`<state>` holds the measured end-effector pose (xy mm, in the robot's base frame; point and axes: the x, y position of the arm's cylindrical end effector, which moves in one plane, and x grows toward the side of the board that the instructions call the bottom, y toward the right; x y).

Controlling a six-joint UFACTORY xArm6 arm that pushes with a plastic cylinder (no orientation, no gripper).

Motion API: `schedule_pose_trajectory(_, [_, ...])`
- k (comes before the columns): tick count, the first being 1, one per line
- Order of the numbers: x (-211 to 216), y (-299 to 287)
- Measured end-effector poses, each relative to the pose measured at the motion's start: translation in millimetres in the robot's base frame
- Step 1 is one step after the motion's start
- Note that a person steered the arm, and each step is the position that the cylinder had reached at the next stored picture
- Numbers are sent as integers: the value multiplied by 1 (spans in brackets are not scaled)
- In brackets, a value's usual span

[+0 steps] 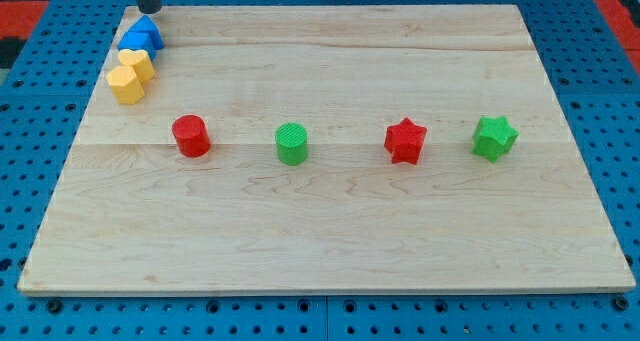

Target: Move the blue triangle to the right side of the board

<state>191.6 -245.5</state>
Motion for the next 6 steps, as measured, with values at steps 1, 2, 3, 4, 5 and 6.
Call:
schedule_pose_trajectory(1, [0,0])
schedule_pose_trajectory(2, [0,2])
schedule_pose_trajectory(3, [0,4])
schedule_pose_trajectory(4, [0,6])
schedule_pose_trajectory(5, [0,11])
schedule_pose_trajectory(6, [6,12])
